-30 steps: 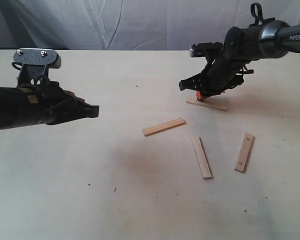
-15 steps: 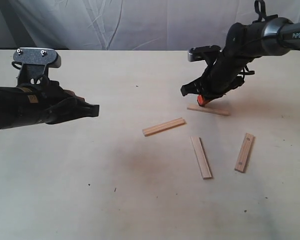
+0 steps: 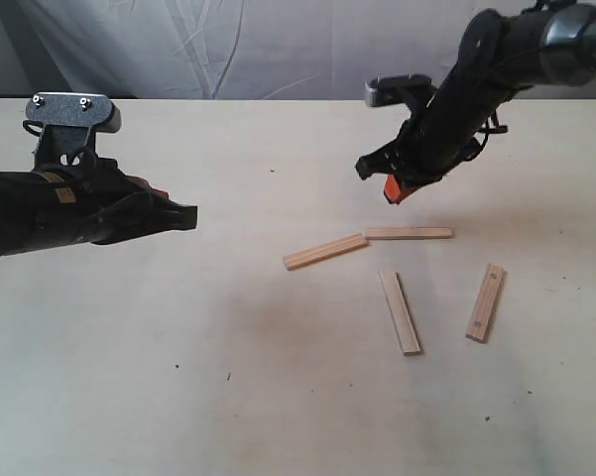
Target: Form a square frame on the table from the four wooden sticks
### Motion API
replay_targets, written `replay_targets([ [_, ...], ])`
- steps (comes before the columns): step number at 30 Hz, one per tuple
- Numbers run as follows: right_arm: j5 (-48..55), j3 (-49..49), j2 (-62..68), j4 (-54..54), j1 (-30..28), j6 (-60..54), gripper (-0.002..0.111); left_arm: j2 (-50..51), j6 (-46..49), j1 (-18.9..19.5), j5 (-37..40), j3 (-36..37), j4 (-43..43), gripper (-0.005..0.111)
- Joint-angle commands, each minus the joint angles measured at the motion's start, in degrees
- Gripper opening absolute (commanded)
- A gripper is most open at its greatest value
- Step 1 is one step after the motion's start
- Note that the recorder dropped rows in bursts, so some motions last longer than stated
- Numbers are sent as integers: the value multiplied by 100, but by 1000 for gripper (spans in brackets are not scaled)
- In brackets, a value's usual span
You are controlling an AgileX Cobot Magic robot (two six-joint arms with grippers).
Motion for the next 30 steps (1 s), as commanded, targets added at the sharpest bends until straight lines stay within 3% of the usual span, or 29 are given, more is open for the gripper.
replay_targets([
  [1, 130, 255, -683, -89, -31, 555, -1, -153, -22, -30, 22, -33, -39, 0],
  [7, -457, 1815, -1723, -996, -31, 1542, -1, -948, -11, -30, 669, -47, -39, 0],
  [11, -729, 2565, -2089, -1765, -31, 2890, 1, -1511, -11, -30, 1380, -46, 334, 0],
  [14, -730, 2894, -2106, -2173, -31, 3708, 16, -1756, -22, -30, 1885, -46, 884, 0],
  [17, -910, 3130, -2106, -2173, -31, 3904, 37, -1858, -22, -30, 1828, -46, 709, 0],
  [20, -1162, 3359, -2106, -2148, -31, 4405, 48, -1867, -22, -30, 1692, -46, 528, 0],
  [30, -1792, 3791, -1742, -2187, -31, 5003, 43, -1867, -22, -30, 1322, -46, 261, 0],
])
